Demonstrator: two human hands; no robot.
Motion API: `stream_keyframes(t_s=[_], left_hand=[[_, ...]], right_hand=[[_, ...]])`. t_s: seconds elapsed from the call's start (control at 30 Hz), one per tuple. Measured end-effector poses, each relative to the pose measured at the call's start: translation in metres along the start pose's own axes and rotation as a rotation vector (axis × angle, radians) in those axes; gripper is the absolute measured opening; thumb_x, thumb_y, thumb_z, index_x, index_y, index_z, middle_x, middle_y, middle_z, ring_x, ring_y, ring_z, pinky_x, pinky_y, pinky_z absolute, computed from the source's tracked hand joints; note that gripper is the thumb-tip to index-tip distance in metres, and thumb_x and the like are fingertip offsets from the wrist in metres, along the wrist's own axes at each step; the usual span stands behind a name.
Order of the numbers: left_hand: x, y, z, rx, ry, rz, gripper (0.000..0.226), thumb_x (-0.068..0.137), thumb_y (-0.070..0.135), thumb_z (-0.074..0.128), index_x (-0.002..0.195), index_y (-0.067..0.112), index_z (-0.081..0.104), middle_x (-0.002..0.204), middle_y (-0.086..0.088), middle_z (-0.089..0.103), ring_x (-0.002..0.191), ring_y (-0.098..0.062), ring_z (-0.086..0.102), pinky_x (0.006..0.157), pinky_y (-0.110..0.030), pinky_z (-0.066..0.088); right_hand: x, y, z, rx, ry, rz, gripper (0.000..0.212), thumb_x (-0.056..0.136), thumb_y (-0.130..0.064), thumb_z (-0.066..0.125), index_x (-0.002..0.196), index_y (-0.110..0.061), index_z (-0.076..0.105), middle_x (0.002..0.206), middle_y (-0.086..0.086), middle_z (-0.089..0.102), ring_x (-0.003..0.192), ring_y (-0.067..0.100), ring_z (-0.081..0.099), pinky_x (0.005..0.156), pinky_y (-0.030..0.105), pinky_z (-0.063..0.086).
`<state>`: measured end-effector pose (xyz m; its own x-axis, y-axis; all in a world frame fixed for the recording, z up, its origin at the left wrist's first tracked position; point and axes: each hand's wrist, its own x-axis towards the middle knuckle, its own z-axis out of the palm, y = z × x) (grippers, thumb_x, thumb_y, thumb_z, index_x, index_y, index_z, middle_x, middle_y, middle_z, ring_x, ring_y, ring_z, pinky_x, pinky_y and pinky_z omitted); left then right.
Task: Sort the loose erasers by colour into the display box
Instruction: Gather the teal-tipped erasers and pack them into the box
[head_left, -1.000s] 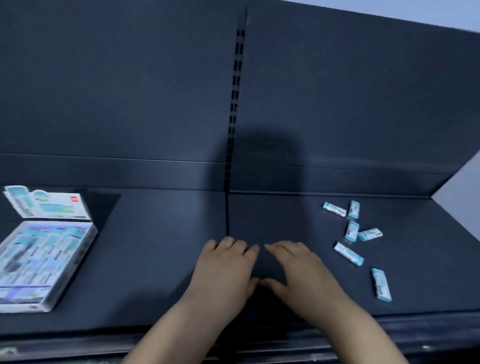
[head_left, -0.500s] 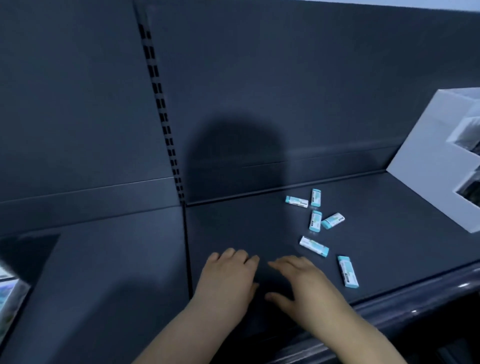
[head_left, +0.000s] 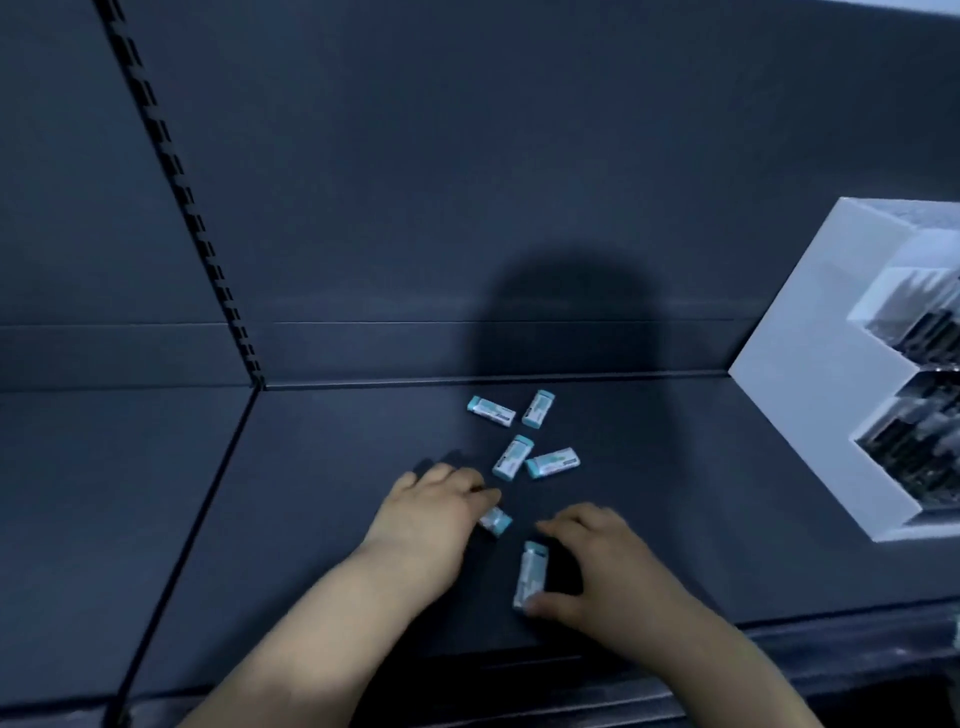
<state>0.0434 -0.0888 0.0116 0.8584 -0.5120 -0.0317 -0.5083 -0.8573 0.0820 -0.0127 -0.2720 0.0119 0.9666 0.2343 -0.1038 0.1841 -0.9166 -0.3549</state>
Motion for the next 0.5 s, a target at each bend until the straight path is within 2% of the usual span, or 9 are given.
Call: stream_keyframes(t_s=[0.13,0.33,0.5], left_hand=[[0.007,0.014,0.005,0.017,0.025,-0.131,0.048,0.092,0.019,0.047,0.134,0.04,0.041,0.135,0.013,0.04,0.126,-0.014,0.033,0.095,-0.027,0.027],[-0.004,0.027,0.011,-0.003,0.058,-0.297,0.031,0.097,0.029,0.04,0.126,0.031,0.05,0.125,0.007,0.05,0.12,-0.017,0.042,0.092,-0.028,0.032],[-0.005,0.028,0.01,-0.18,0.051,-0.392,0.023,0.097,0.026,0.042,0.116,0.027,0.054,0.111,0.0,0.06,0.102,-0.023,0.056,0.083,-0.029,0.044]], right_hand=[[0.006,0.017,-0.001,0.062,-0.033,-0.134,0.067,0.073,-0.058,0.064,0.131,-0.032,0.044,0.128,-0.014,0.041,0.119,0.007,0.034,0.103,0.02,0.027],[0.016,0.037,-0.008,0.073,-0.034,-0.242,0.062,0.083,-0.052,0.057,0.137,-0.03,0.038,0.136,-0.014,0.039,0.126,0.009,0.033,0.106,0.024,0.025],[0.021,0.043,-0.011,0.08,-0.045,-0.259,0.059,0.084,-0.044,0.057,0.138,-0.032,0.036,0.14,-0.017,0.037,0.128,0.006,0.03,0.108,0.028,0.025]])
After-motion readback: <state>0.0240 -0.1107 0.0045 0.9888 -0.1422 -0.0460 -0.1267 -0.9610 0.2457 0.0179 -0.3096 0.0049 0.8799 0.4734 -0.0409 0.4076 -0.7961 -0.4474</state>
